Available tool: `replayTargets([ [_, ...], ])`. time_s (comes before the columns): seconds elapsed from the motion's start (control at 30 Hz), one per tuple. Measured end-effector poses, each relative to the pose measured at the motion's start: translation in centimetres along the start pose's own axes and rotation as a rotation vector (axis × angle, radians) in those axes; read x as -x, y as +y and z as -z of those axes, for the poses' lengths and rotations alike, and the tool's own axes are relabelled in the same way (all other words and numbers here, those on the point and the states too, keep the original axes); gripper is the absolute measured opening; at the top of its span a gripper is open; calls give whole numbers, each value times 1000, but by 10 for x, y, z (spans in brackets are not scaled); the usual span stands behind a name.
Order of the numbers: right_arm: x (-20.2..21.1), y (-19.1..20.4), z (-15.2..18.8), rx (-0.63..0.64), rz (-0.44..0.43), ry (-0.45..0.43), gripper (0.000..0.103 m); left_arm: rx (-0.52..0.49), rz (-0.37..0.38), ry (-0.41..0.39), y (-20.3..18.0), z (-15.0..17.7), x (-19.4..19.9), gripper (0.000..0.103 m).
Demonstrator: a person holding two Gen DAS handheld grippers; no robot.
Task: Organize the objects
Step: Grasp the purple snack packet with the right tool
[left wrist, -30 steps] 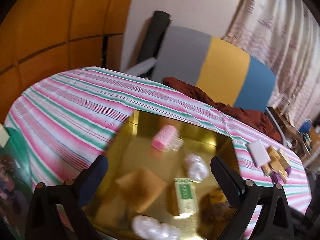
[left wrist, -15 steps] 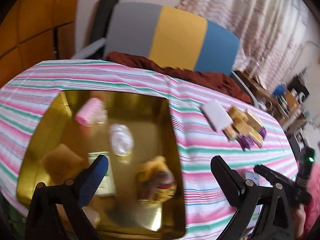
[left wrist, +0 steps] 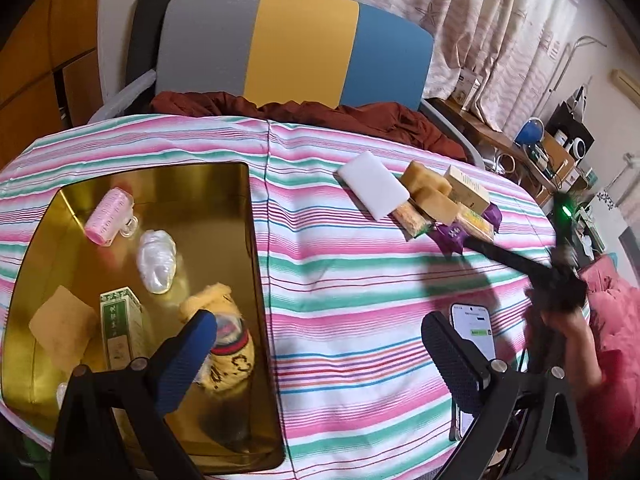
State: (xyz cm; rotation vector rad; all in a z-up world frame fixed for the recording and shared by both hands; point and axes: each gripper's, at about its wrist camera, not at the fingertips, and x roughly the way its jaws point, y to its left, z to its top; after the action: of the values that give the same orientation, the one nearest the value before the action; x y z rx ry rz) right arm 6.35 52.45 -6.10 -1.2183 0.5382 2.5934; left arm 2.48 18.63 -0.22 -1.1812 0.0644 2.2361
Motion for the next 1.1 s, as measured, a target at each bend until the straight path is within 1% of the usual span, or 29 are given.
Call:
replayTargets([
  [0.1, -24, -5, -16, 11, 22, 49, 57, 0, -5, 12, -1, 1, -2, 103],
  [0.17, -33, -7, -20, 19, 7, 59, 60, 2, -11, 18, 0, 2, -4, 103],
  [0.2, -36, -8, -21, 19, -1, 59, 60, 4, -12, 21, 0, 2, -5, 103],
  [0.4, -37, -17, -16, -2, -74, 17, 60, -2, -16, 48, -5, -2, -16, 103],
  [0.47, -32, -17, -10, 8, -87, -6, 58, -15, -8, 51, -10, -5, -19, 103],
  [0.5, -30, -16, -8, 16, -85, -14, 57, -20, -8, 52, -13, -7, -22, 103],
  [0.57, -25, -14, -2, 24, -73, -35, 50, -24, 3, 54, -19, -13, -27, 103],
  [0.63, -18, -15, 6, 13, -59, -48, 48, -33, 7, 46, -26, -21, -32, 103],
  [0.77, -4, -25, 20, -26, -13, -82, 47, -85, 1, 33, -45, -36, -48, 103],
  [0.8, -1, -28, 23, -40, -1, -90, 47, -98, -7, 40, -51, -39, -54, 103],
  [0.9, 7, -38, 29, -72, 22, -108, 47, -111, 2, 47, -64, -49, -69, 103],
  [0.93, 8, -41, 30, -78, 19, -108, 47, -116, 1, 52, -68, -51, -74, 103],
  [1.0, 6, -42, 28, -83, 2, -104, 52, -119, 1, 55, -75, -55, -81, 103],
  [1.03, 4, -40, 26, -76, -2, -96, 59, -120, 1, 53, -78, -57, -84, 103],
  [1.07, 1, -38, 25, -65, 7, -84, 62, -125, 1, 54, -81, -59, -87, 103],
  [1.1, -3, -34, 23, -47, 28, -70, 63, -131, -4, 56, -84, -61, -89, 103],
])
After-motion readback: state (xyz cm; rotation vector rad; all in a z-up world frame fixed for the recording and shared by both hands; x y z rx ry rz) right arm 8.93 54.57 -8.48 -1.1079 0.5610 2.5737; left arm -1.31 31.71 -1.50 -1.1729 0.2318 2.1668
